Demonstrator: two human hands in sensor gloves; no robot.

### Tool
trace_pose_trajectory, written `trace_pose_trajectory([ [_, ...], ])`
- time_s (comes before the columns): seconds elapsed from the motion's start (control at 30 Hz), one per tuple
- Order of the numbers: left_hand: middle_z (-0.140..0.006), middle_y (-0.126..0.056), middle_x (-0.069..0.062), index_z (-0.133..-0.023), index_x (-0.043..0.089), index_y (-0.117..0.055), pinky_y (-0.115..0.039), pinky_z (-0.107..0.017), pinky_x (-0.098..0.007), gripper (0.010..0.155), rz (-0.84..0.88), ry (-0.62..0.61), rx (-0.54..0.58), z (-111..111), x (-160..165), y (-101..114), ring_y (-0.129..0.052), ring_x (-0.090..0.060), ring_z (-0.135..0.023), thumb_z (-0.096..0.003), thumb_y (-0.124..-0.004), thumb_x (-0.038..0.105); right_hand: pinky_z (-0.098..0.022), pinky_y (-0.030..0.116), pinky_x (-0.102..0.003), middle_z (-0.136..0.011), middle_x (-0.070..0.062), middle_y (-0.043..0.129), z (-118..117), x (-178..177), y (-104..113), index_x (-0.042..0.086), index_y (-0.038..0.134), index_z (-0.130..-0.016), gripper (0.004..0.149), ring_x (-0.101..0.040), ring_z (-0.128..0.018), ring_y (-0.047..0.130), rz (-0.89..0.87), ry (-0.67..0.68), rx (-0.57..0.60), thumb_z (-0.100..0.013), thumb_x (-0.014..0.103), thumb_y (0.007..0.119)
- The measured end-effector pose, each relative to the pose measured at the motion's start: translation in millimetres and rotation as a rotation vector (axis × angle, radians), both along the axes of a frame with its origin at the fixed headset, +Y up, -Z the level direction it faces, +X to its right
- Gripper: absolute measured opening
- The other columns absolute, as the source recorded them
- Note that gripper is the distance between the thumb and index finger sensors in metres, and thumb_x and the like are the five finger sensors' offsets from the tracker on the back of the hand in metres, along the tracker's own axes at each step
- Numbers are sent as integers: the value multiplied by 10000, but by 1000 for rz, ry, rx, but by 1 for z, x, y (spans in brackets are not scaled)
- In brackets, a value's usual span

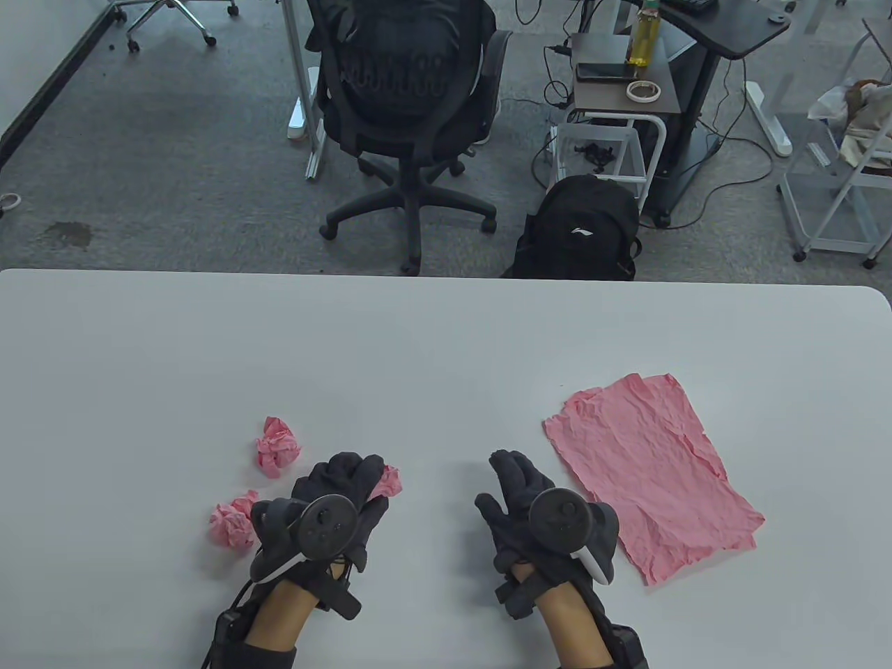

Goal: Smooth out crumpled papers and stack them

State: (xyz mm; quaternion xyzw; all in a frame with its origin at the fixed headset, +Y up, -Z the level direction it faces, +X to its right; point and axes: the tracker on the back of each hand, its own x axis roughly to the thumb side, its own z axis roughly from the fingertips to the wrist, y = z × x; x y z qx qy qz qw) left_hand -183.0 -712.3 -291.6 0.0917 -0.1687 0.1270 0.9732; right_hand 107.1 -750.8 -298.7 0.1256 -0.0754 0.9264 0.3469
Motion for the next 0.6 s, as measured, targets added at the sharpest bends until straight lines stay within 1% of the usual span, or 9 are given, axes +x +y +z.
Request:
trace_pose_trajectory([
  [0.1,-971,-683,-83,-1021,278,-700,-747,-563,-442,621,28,15,24,1,-8,-1,-873,-264,-710,-468,-840,525,-557,591,-638,-1035,-258,595,3,-7,-1,116,542,-1032,647,-542,-850,661,-3,57,9,-500,383,795],
  [0.17,-958,-694,-76,-1018,267,-705,-751,-554,-441,634,63,1,26,2,-13,-4,-878,-257,-695,-462,-839,543,-559,593,-637,-1034,-249,603,2,-9,-3,119,541,-1031,648,-535,-850,669,1,74,11,-497,387,793],
  [0.23,-947,-702,-99,-1018,254,-707,-753,-551,-444,644,98,-30,5,4,-17,-8,-882,-254,-690,-461,-838,551,-564,578,-648,-1036,-251,600,1,-12,-6,120,539,-1033,646,-536,-855,662,-1,122,-16,-500,386,790],
  [0.3,-943,-706,-98,-1018,248,-708,-753,-551,-446,650,131,-40,-8,5,-17,-9,-883,-252,-689,-461,-836,558,-567,580,-648,-1037,-245,606,1,-13,-7,123,538,-1034,645,-529,-857,667,5,141,-21,-502,389,786],
  [0.37,-944,-704,-77,-1020,249,-703,-751,-554,-444,653,157,-54,-14,5,-15,-9,-880,-247,-691,-463,-830,565,-572,581,-646,-1036,-231,620,2,-17,-8,133,539,-1034,639,-518,-860,677,22,163,-24,-504,396,780],
  [0.47,-936,-710,-64,-1022,258,-697,-758,-551,-429,661,164,-81,9,10,-9,-7,-884,-224,-683,-464,-814,591,-571,593,-642,-1027,-218,651,4,-26,-8,139,547,-1033,633,-506,-854,701,40,220,-16,-504,396,780],
  [0.5,-930,-718,-60,-1023,262,-698,-762,-548,-423,664,172,-86,14,11,-6,-8,-888,-216,-677,-463,-806,603,-571,596,-642,-1019,-217,668,5,-32,-8,139,553,-1031,628,-500,-851,713,42,270,-22,-504,395,781],
  [0.6,-920,-727,-47,-1030,267,-688,-765,-542,-415,674,191,-119,-24,11,1,-11,-890,-202,-667,-466,-784,624,-564,608,-640,-993,-211,714,8,-41,-7,132,574,-1023,614,-493,-830,744,28,342,-14,-506,389,782],
])
